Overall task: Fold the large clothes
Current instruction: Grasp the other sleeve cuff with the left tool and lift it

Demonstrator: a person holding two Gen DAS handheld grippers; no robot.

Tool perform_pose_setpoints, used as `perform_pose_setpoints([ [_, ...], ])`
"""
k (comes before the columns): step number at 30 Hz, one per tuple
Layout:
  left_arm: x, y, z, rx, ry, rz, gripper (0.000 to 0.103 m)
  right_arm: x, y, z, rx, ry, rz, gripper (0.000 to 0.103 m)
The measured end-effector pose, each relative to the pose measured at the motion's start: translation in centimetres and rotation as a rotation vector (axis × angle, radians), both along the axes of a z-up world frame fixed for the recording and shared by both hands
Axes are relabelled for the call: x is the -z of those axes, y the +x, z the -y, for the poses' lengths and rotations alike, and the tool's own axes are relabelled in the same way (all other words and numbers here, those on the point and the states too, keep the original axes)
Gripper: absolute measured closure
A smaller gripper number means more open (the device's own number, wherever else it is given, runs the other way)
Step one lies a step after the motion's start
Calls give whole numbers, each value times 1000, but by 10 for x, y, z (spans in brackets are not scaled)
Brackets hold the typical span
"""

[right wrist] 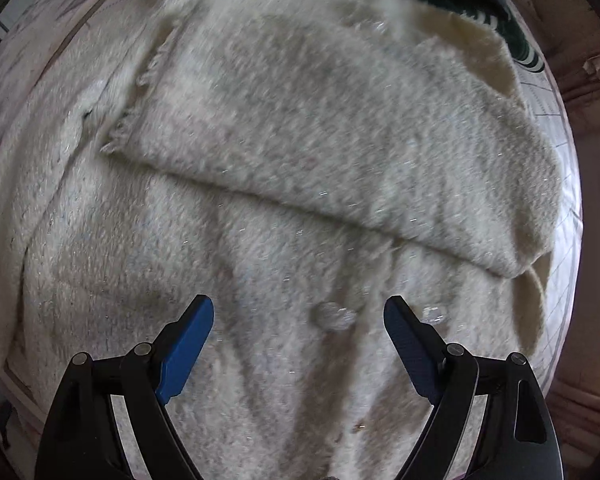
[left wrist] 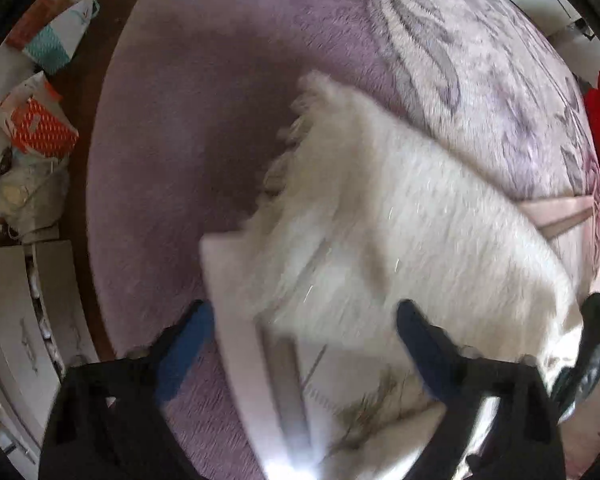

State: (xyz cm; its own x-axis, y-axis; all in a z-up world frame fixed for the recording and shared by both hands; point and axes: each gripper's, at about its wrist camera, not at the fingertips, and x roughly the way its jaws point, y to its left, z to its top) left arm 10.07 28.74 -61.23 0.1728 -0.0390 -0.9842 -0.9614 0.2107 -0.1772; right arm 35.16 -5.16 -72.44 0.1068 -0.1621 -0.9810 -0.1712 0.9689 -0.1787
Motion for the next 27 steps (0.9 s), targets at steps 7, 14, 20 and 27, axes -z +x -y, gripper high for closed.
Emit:
perform_pose_setpoints([
  [7, -10, 38, -48, 24, 151, 1, 77, 4, -6, -20, 54, -18, -5, 14],
  [14, -19, 70, -110, 43, 213, 74, 84, 6, -4, -32, 114, -32, 4, 14],
  [20, 7, 81, -136, 36, 6, 242, 83, 7, 6, -42, 185, -20, 5, 14],
  [27, -17, 12, -121, -37, -127, 313, 83, 0, 14, -59, 230, 18, -17, 14],
])
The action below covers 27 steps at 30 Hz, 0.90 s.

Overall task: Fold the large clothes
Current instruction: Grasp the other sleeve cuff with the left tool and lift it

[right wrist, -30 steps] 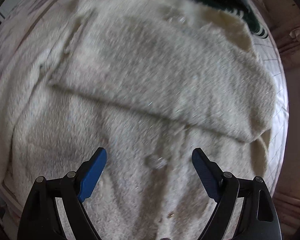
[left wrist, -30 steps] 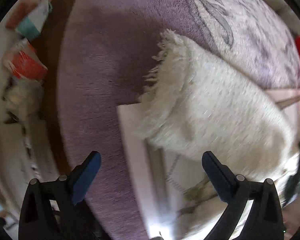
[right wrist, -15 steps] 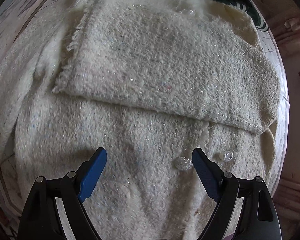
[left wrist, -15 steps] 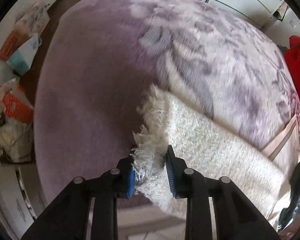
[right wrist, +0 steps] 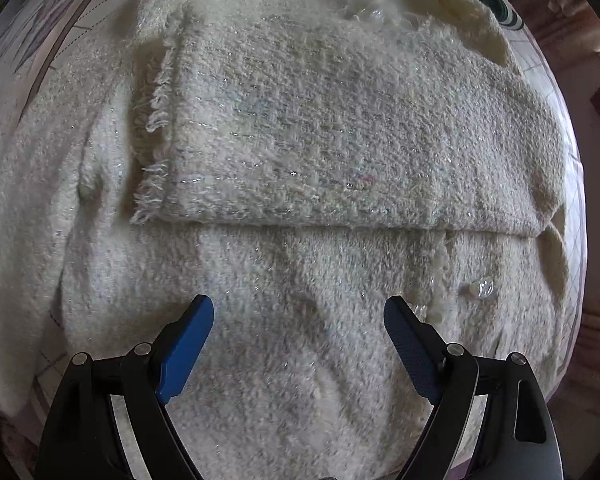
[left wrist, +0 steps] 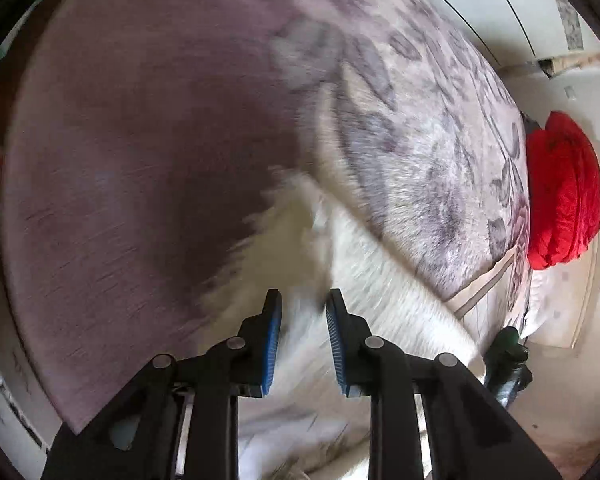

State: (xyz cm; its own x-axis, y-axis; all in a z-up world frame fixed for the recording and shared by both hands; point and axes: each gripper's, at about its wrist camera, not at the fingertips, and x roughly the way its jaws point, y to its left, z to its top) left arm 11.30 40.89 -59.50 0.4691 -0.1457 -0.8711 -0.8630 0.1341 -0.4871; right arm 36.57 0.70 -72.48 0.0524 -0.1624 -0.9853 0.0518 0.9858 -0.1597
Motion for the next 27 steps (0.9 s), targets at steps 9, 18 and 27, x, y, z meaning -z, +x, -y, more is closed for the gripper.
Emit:
perform_pose_setpoints([
  [9, 36, -8, 45, 24, -115, 17, 28, -2, -12, -22, -28, -21, -22, 14],
  [18, 6, 41, 37, -48, 241, -53, 91, -3, -14, -48, -54, -63, 2, 14],
  [27, -101, 110, 66, 256, 667, -84, 92, -31, 15, -62, -128, -338, 192, 14],
])
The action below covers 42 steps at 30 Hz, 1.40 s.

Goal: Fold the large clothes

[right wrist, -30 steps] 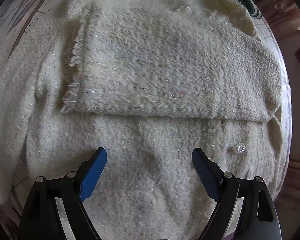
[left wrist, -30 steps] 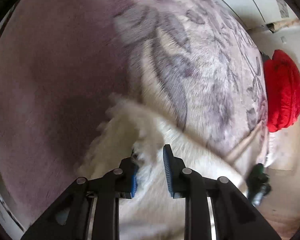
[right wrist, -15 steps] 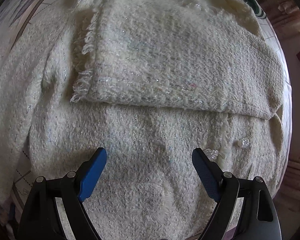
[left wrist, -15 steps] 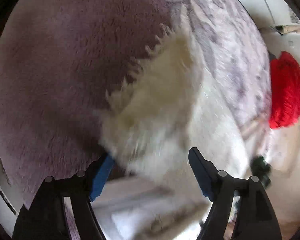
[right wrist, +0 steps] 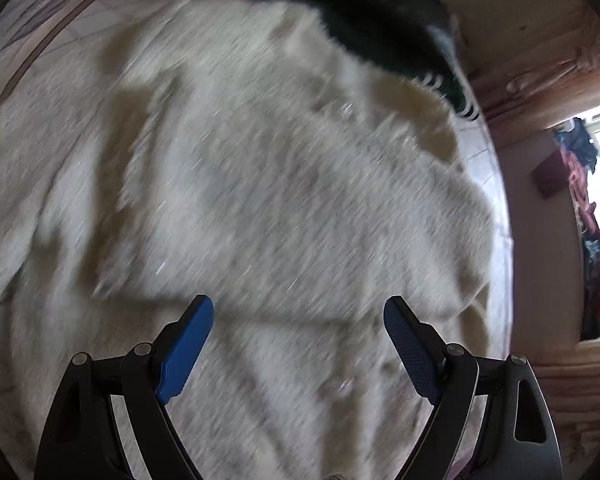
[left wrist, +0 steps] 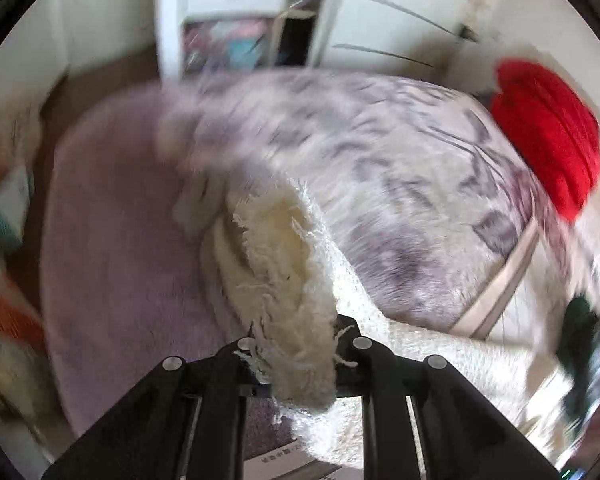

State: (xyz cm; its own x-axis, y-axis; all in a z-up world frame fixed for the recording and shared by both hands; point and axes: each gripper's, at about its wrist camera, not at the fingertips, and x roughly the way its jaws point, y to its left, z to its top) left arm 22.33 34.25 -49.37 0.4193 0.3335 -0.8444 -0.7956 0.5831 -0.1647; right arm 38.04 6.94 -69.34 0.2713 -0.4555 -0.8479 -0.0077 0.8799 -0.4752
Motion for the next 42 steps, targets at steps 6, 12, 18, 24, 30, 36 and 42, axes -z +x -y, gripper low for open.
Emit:
perform_pose_setpoints([
  [6, -56, 43, 72, 221, 213, -62, 92, -8, 18, 29, 9, 119, -9, 14],
  [12, -86, 97, 209, 482, 216, -62, 92, -25, 19, 100, 61, 244, -7, 14],
  [18, -77, 148, 392, 773, 57, -44, 92, -37, 0, 231, 226, 325, -37, 14],
  [24, -31, 174, 554, 1014, -69, -122, 92, -29, -35, 370, 381, 311, -83, 14],
  [30, 13, 188, 632, 1119, -136, -238, 80, -22, -68, 459, 476, 318, -103, 14],
  [36, 1, 195, 604, 1076, -227, -173, 11, -31, -80, 505, 630, 581, -27, 14],
  [42, -13, 182, 481, 836, -221, -170, 11, -46, -52, 498, 661, 881, 89, 14],
])
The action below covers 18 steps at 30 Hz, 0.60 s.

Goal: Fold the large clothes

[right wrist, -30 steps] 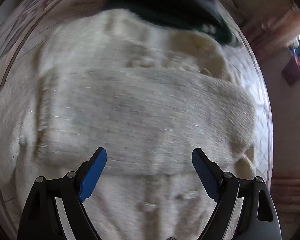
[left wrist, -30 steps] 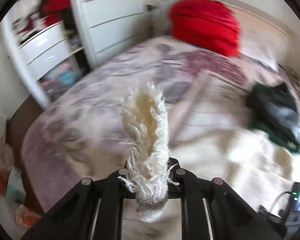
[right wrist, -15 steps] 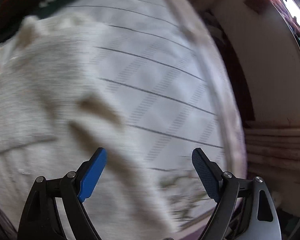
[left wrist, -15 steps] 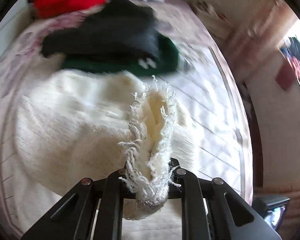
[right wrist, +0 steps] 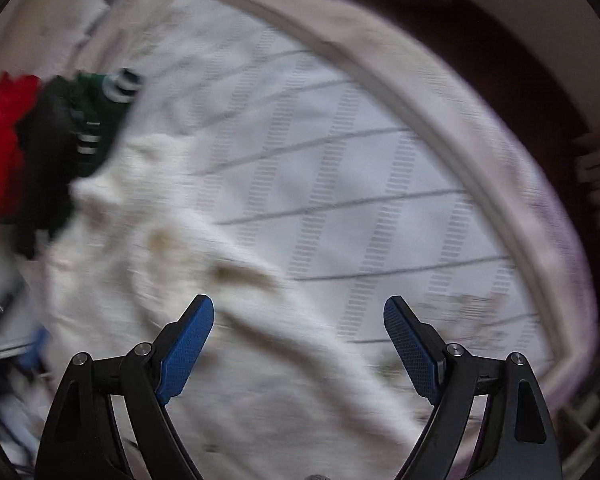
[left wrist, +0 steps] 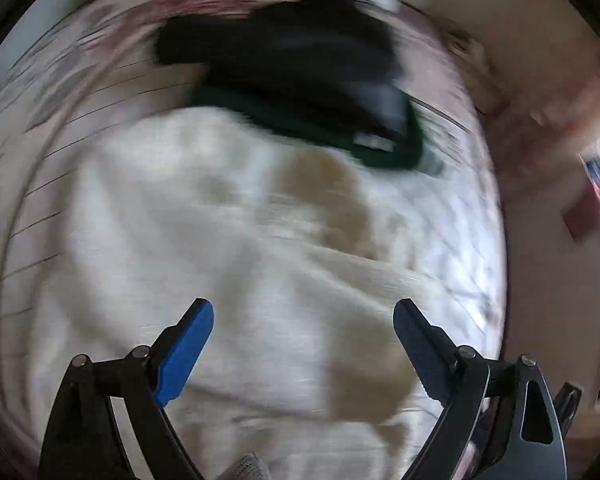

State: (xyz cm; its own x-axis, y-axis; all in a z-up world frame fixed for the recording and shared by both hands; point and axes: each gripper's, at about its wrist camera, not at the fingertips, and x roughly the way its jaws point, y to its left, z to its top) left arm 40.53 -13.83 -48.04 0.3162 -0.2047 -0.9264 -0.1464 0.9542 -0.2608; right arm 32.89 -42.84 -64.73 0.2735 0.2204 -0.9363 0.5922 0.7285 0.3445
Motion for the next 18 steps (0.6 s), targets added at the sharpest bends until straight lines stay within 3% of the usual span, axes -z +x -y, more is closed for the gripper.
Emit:
perform_pose_setpoints([
  [3, 8, -10, -59, -79, 93, 3, 11, 4, 29, -41, -114, 67, 34, 14],
  [5, 21, -13, -91, -112, 207, -11, 11, 21, 52, -69, -195, 104, -3, 15],
  [7, 38, -12, -114, -139, 273, -33, 11, 40, 65, -91, -256, 110, -64, 49],
  [8, 45, -12, -125, -158, 296, -37, 11, 44, 70, -98, -276, 110, -72, 88],
  [9, 50, -10, -135, -174, 309, -39, 11, 41, 74, -106, -290, 59, -78, 94],
  [12, 59, -4, -160, -223, 316, -32, 11, 0, 80, -118, -311, -61, 56, 96],
  [15, 67, 7, -176, -263, 293, -22, 11, -47, 81, -120, -306, -119, 202, 96],
  [18, 87, 18, -181, -276, 304, -66, 11, -58, 92, -127, -346, -211, 251, 96],
])
